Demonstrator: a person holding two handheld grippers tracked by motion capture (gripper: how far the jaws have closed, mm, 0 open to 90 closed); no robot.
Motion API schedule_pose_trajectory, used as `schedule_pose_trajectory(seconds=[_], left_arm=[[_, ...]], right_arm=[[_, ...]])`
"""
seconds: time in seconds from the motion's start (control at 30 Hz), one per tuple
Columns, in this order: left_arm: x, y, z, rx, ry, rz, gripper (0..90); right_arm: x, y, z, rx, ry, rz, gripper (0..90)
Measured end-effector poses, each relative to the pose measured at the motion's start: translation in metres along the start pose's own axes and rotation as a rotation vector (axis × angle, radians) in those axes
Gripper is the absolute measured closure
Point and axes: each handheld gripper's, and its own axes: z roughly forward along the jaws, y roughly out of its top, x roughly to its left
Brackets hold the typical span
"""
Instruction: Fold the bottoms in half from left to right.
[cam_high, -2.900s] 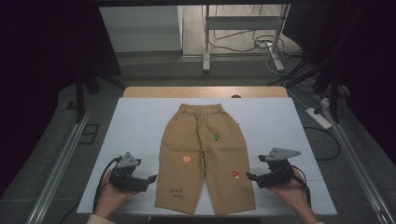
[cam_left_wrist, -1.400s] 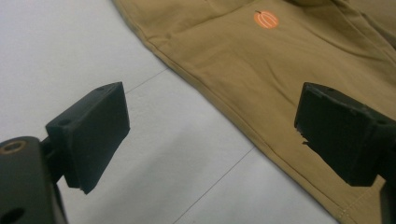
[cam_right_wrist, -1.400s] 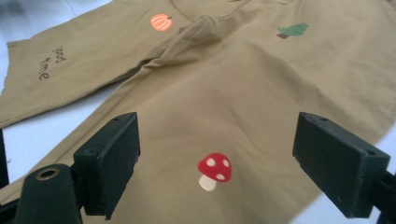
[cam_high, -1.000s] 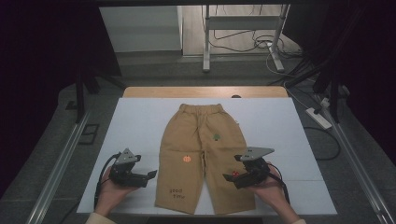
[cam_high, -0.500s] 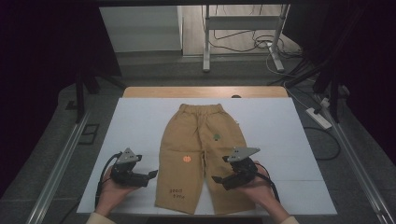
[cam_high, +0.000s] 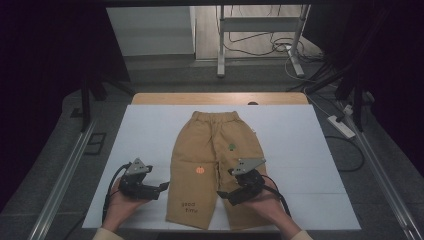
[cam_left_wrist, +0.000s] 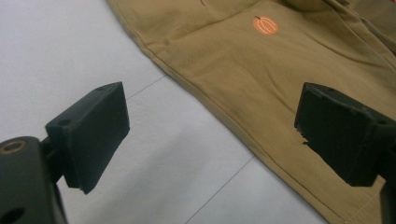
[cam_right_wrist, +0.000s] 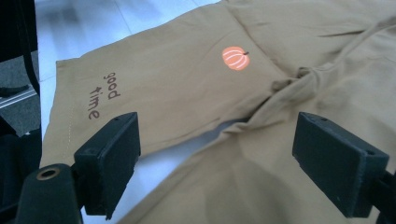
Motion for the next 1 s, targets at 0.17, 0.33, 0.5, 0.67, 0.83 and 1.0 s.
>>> schedule_pose_trajectory(seconds=[0.17, 0.33, 0.5, 0.67, 0.83, 1.0], left_arm=[[0.000, 0.000, -0.001, -0.003, 0.001, -0.002, 9.8], [0.000, 0.000, 0.000, -0.002, 0.001, -0.003, 9.8], [0.000, 0.000, 0.000, -0.002, 0.001, 0.000, 9.8], [0.000, 0.000, 0.000, -0.002, 0.004, 0.000, 9.8], [0.000, 0.000, -0.001, -0.004, 0.008, 0.000, 9.8], [0.001, 0.000, 0.000, -0.001, 0.008, 0.001, 9.8]], right_arm=[[0.005, 0.004, 0.006, 0.006, 0.010, -0.008, 15.4], [0.011, 0.007, 0.014, 0.016, 0.032, -0.021, 15.4], [0.016, 0.010, 0.021, 0.024, 0.048, -0.027, 15.4], [0.023, 0.014, 0.030, 0.022, 0.049, -0.047, 15.7], [0.028, 0.017, 0.035, 0.027, 0.067, -0.051, 15.7], [0.032, 0.020, 0.042, 0.036, 0.084, -0.058, 15.7]])
